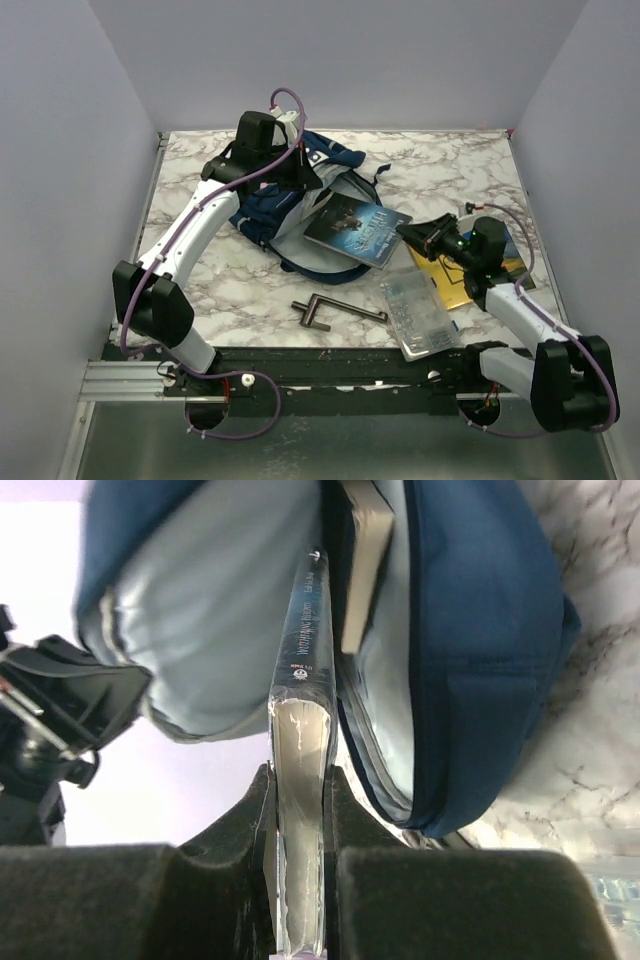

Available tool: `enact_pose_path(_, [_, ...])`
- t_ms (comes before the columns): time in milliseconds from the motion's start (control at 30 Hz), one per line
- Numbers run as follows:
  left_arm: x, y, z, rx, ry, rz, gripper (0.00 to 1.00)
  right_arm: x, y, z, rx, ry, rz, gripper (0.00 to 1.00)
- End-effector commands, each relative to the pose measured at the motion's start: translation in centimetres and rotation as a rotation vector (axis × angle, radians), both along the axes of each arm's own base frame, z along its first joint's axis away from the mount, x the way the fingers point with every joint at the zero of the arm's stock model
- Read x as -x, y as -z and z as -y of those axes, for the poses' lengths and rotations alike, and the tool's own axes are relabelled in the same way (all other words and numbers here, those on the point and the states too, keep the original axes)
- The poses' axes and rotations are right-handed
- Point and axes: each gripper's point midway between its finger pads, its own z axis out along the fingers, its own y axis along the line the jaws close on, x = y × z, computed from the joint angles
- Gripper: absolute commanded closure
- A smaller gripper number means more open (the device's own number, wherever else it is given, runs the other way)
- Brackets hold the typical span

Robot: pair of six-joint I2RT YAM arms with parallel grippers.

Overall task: Pack the student bag
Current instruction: Place the book in the student bag.

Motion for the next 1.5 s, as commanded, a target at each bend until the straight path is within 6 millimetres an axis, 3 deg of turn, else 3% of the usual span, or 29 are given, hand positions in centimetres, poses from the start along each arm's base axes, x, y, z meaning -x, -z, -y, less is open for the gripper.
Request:
enact_pose_path(0, [0.5,-5.8,0.0,0.081,0.031,0.193,1.0,-1.6,-2.8,-2.0,-0.087,0.027,0.1,1.0])
enact_pose_path(267, [0.8,-5.9,0.2,0.089,0.041,0.203,1.0,-3.7,-3.7,-5.4,-0.148,0.023,0.122,1.0])
enact_pose_path(900, [1.1,-6.8,-0.5,0.076,0.025,0.245,1.0,-4.4,-6.1,-5.6,-0.066,0.06,0.167,1.0])
enact_pose_path(1167, [1.5,-7.1,-0.1,0.102,0.046,0.237,1.0,-7.0,-5.6,-8.6,-0.079,0.091,0.222,1.0])
enact_pose_path(1467, [1.5,-6.9,0.1,0.113,0.052,0.23,1.0,-10.9,-2.7,-12.0,-0.094,0.277,0.286,1.0])
